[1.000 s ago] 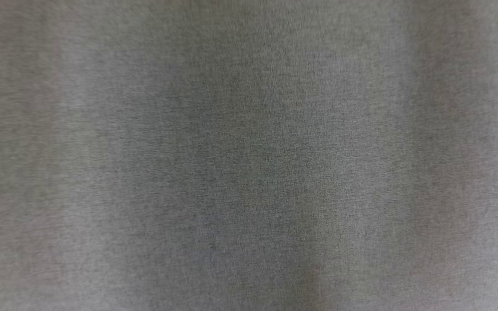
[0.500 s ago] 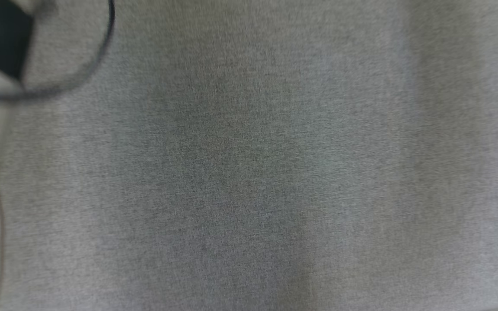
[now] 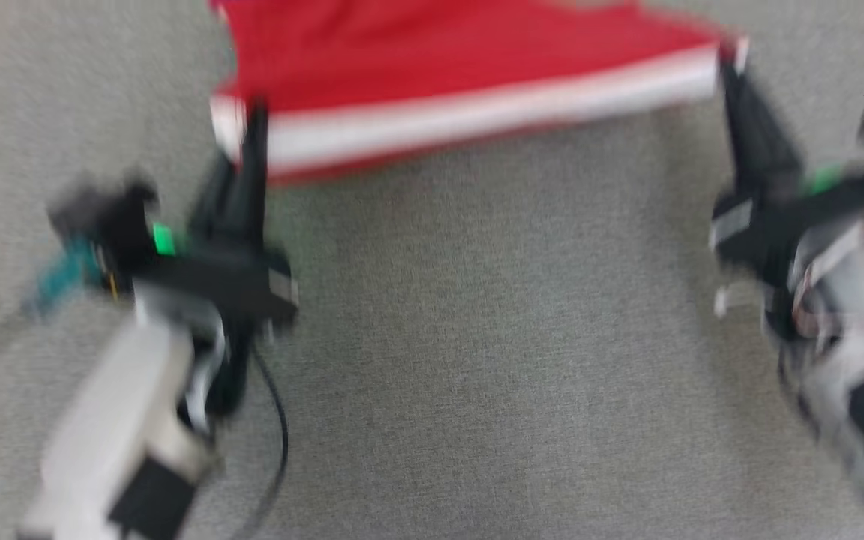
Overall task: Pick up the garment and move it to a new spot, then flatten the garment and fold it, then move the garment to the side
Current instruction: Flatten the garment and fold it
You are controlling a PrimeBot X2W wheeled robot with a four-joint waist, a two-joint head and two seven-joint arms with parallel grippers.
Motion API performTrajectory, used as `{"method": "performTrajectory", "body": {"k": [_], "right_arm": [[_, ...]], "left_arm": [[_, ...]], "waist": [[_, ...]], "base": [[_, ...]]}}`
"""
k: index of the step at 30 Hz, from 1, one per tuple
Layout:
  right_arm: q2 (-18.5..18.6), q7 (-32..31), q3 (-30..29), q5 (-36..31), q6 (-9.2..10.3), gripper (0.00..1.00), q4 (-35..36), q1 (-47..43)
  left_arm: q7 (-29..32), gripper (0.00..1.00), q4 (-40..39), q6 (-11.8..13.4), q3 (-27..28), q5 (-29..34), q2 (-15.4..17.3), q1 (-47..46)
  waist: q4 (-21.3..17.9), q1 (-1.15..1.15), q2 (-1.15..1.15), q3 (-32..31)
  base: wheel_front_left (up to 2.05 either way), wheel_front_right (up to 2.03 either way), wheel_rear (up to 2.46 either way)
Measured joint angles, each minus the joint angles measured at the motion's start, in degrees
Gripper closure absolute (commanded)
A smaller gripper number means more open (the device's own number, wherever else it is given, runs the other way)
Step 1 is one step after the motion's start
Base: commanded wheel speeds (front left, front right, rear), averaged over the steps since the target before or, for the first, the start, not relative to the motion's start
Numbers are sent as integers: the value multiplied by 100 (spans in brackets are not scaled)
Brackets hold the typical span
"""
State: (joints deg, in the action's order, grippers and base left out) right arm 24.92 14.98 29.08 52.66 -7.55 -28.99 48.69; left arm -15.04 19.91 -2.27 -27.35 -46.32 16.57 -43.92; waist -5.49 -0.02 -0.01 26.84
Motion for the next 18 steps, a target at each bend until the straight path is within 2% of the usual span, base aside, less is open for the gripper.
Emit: {"method": "performTrajectory", "body": {"k": [7, 12, 18], "right_arm": [[-48, -2, -594, 152, -4, 100, 695, -2101], [-94, -87, -873, -18, -4, 100, 1171, -3285], [-413, -354, -1371, -450, -7, 100, 1739, -4446]], "left_arm": [[0, 100, -853, 124, 271, 296, -153, 2014], [0, 100, -1061, 126, 280, 396, -253, 2973], [0, 100, -1174, 74, 513, 508, -358, 3848]], "waist": [[21, -1, -1, -574], [34, 0, -1, -896], [52, 1, -1, -1182]], "base": [[0, 0, 0], [0, 0, 0], [0, 0, 0]]}}
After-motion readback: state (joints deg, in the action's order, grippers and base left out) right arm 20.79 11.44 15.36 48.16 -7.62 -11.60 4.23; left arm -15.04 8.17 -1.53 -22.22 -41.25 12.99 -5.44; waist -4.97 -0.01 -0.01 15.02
